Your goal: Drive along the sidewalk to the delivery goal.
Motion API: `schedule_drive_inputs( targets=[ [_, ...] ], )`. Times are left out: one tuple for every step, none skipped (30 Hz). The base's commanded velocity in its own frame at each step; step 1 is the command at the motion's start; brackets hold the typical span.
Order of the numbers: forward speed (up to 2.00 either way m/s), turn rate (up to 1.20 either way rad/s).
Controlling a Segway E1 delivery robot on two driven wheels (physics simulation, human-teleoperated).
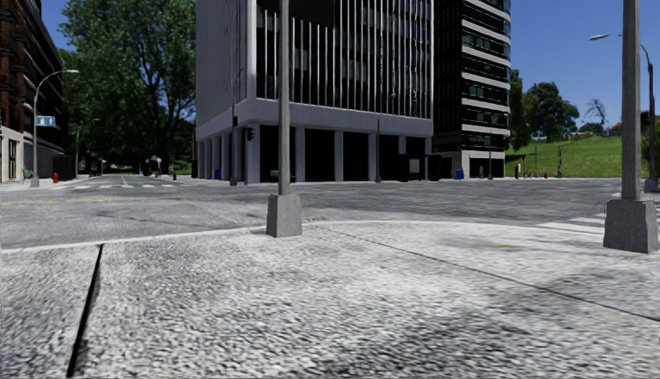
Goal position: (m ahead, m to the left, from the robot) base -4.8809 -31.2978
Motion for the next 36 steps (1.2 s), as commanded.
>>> schedule_drive_inputs(
  targets=[
    [1.69,-0.63],
    [1.69,-0.63],
    [1.69,-0.63],
    [1.69,-0.63],
    [1.69,-0.63],
    [1.69,-0.63],
    [1.69,-0.63],
    [1.69,-0.63],
    [1.69,-0.63],
    [1.69,-0.63],
    [1.67,-0.63],
    [1.66,-0.63],
    [1.66,-0.63],
    [1.66,-0.63],
    [1.65,-0.63],
    [1.65,-0.62],
    [1.65,-0.56],
    [1.65,-0.31],
    [1.65,0.0],
    [1.65,0.0],
    [1.65,0.0],
    [1.65,0.0],
    [1.65,0.0],
    [1.65,0.0],
    [1.65,0.0],
    [1.65,0.0],
    [1.65,0.0],
    [1.65,0.0],
    [1.65,0.0],
    [1.65,0.0],
    [1.65,0.0],
    [1.65,0.0],
    [1.65,0.0],
    [1.65,-0.1],
    [1.65,-0.22],
    [1.65,-0.26]
  ],
)
